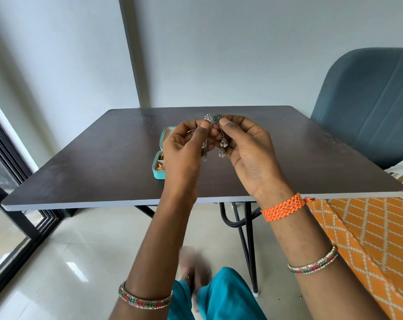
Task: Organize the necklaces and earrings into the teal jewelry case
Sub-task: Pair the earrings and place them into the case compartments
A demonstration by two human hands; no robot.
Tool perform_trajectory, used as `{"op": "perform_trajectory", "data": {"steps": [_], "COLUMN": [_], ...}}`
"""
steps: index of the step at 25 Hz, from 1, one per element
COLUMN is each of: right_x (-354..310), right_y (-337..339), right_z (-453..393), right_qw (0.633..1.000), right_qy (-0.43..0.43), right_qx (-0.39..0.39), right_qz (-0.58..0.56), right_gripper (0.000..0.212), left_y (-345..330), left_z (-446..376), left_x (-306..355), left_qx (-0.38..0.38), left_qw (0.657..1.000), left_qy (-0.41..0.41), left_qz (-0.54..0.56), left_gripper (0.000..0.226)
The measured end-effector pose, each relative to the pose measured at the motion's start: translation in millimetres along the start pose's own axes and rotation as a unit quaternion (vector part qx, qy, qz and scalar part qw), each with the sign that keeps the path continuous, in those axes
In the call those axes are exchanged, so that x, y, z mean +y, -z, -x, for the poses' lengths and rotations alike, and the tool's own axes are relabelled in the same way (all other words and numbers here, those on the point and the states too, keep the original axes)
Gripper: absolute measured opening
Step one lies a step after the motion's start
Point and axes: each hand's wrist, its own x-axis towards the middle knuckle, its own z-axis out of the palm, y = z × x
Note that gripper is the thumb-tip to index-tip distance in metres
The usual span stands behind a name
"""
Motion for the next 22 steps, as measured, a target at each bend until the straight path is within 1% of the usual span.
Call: {"op": "perform_trajectory", "data": {"steps": [3, 6, 10, 14, 17, 22], "right_x": [4, 16, 37, 70, 89, 100], "right_y": [1, 3, -3, -13, -16, -18], "right_z": [-2, -7, -17, -32, -44, -58], "right_qw": [1.0, 0.996, 0.985, 0.973, 0.967, 0.963], "right_qy": [-0.018, -0.044, -0.082, -0.109, -0.098, -0.064], "right_qx": [0.004, 0.008, 0.009, -0.01, -0.015, -0.014], "right_qz": [0.013, 0.08, 0.152, 0.204, 0.234, 0.261], "right_gripper": [0.018, 0.013, 0.01, 0.012, 0.016, 0.016], "left_y": [5, 17, 57, 97, 111, 116], "left_z": [-2, -5, -15, -25, -32, -40], "left_x": [-4, -12, -23, -29, -33, -43], "left_qx": [0.005, 0.019, 0.097, 0.173, 0.189, 0.187], "left_qw": [1.0, 0.999, 0.991, 0.971, 0.964, 0.963], "left_qy": [0.014, 0.032, 0.045, 0.043, 0.037, 0.041], "left_qz": [-0.002, -0.012, -0.086, -0.159, -0.185, -0.188], "left_gripper": [0.011, 0.011, 0.013, 0.014, 0.014, 0.013]}}
